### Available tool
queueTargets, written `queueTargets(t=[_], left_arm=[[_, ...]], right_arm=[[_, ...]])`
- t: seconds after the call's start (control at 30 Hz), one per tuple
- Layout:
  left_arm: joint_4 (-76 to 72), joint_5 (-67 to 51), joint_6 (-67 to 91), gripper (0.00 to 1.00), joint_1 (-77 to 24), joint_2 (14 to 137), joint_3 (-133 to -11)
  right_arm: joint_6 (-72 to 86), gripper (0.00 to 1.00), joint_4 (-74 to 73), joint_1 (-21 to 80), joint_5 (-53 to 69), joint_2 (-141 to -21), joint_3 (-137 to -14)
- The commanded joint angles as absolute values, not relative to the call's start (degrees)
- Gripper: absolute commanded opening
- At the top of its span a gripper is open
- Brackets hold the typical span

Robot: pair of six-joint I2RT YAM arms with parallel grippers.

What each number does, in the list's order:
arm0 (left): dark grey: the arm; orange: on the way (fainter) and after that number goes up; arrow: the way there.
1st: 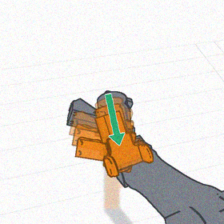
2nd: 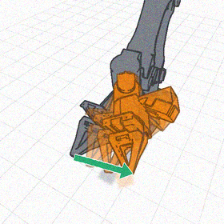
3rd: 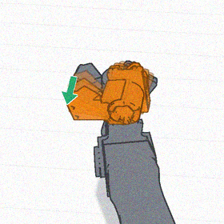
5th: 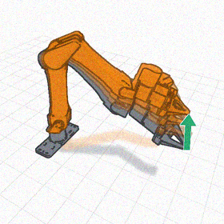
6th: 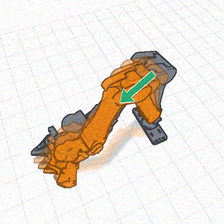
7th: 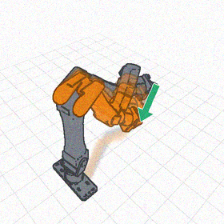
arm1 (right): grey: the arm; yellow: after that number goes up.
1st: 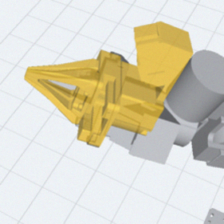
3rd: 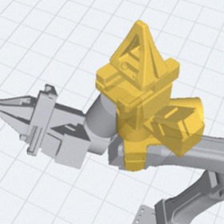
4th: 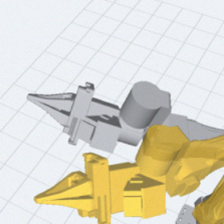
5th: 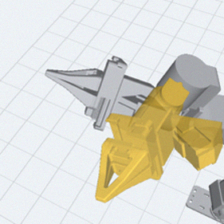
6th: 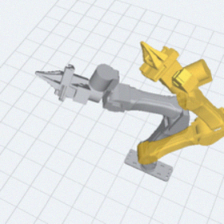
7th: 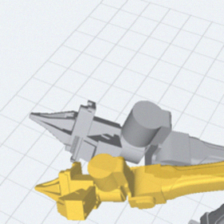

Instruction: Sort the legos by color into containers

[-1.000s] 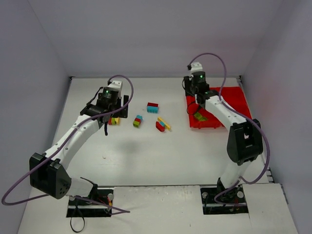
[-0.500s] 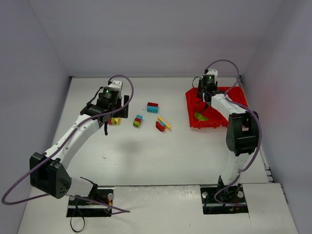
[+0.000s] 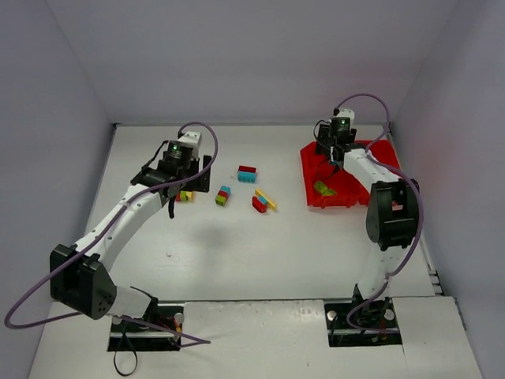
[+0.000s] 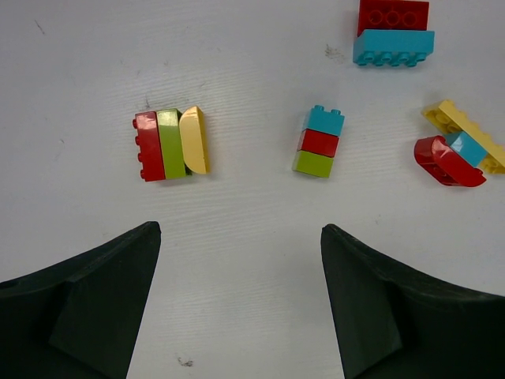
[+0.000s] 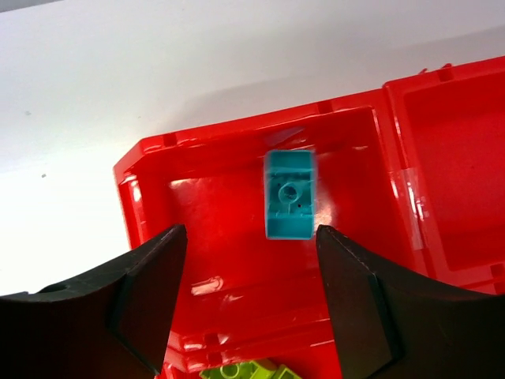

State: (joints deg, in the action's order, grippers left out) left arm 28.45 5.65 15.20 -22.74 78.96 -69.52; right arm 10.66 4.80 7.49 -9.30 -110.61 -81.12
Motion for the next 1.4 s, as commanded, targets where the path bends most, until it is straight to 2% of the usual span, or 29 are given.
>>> queueTargets(t=[0.0,0.23,0.5,0.93,1.07,1.17,1.2,1.23,1.27,1.3,1.33,1.37], left_arm=[[26.1,3.3,15.4,0.76,-22.4,78.7,-70.8],[25.9,0.6,14.2,0.76,-25.6,81.2,-70.8],[24.2,0.9,12.9,0.76,-28.3,91.0,-73.6],[20.3,3.2,6.9,0.74,-29.3,108.1,-80.7],[19.5,2.6,5.7,0.69,-29.1,110.8,-81.9],[20.0,1.7,5.7,0.6,-29.1,112.7,-82.4],[19.9,1.4,5.7,0.53,-29.2,112.8,-82.1],[19.8,1.1,5.7,0.5,-29.2,112.6,-81.6],[19.4,0.6,5.7,0.41,-29.2,111.5,-80.5],[19.4,0.6,5.8,0.41,-29.3,111.0,-80.5],[19.6,0.4,5.7,0.36,-29.3,110.3,-80.3],[19.7,0.3,5.6,0.25,-29.3,109.7,-80.2]], right_arm=[[11.1,0.64,6.5,7.3,-6.3,-102.7,-82.0],[13.4,0.64,6.8,8.6,3.2,-89.5,-73.4],[17.0,0.64,9.2,12.3,12.1,-76.0,-60.9],[19.1,0.64,11.8,14.2,17.6,-70.3,-49.8],[19.3,0.64,11.7,14.2,18.8,-68.9,-48.3],[19.3,0.64,11.5,14.2,19.2,-67.5,-47.5],[19.3,0.64,11.4,14.2,19.4,-67.3,-47.5],[19.2,0.64,11.3,14.2,19.6,-67.2,-47.4],[19.3,0.64,11.3,14.2,20.1,-66.8,-47.4],[19.3,0.64,11.3,14.2,20.1,-66.7,-47.4],[19.6,0.64,11.3,14.2,20.9,-66.8,-47.5],[19.8,0.64,11.3,14.2,21.4,-66.8,-47.7]])
